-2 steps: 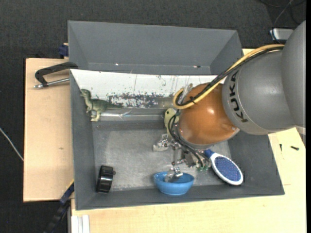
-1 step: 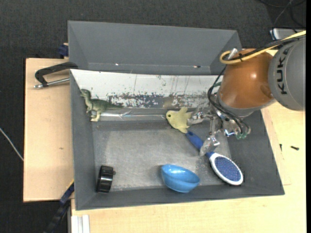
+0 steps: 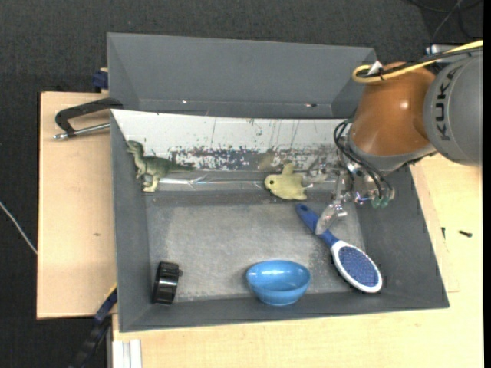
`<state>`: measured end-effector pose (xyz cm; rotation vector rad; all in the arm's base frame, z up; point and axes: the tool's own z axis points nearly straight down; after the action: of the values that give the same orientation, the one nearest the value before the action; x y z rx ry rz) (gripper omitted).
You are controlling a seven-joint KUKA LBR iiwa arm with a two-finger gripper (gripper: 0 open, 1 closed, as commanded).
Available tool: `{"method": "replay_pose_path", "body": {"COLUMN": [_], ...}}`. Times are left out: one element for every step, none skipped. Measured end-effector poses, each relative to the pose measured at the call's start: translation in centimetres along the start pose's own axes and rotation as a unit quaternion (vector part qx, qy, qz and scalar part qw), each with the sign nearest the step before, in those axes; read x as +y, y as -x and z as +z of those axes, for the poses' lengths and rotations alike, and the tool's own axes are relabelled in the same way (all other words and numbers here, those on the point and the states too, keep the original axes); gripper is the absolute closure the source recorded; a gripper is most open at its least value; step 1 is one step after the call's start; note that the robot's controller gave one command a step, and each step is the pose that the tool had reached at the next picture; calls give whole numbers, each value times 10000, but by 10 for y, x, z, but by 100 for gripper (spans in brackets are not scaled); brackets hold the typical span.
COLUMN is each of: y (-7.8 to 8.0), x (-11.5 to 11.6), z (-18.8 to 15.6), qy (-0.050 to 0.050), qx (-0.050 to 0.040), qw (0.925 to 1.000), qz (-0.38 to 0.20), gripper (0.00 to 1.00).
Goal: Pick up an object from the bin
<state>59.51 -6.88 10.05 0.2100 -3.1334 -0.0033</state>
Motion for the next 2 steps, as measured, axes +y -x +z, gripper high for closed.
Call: {"method": "replay_pose_path", "body": {"y": [14, 14], "x": [39, 35], "z": [24, 21], "qy": [-77, -38], "qx": [9, 24], "qw": [9976, 9974], "qz": [693, 716], "gripper": [0, 0]}}
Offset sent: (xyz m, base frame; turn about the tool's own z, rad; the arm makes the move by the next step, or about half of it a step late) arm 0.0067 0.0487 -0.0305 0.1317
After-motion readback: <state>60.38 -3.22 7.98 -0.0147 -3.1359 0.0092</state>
